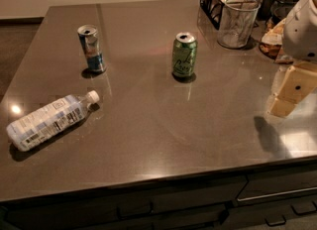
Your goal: Pick redbull can
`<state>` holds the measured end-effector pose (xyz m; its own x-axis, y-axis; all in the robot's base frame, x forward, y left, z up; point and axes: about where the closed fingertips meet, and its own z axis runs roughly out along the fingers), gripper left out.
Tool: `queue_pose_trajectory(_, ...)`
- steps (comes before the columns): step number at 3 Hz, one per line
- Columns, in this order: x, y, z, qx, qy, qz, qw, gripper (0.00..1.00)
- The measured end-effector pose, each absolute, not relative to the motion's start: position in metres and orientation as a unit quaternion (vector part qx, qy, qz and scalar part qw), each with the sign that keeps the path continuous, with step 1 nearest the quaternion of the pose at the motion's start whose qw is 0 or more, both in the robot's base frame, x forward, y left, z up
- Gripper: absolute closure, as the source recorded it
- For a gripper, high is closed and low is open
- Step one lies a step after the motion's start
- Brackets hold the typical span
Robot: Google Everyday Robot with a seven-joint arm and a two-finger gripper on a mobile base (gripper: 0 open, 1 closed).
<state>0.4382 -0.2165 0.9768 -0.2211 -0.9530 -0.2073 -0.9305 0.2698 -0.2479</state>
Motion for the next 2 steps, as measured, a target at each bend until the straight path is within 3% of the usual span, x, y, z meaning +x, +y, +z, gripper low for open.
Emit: queue_pose_trajectory(2, 0.455, -0.199, 0.981, -0.593, 0.785, -0.021, 0.177, 0.00)
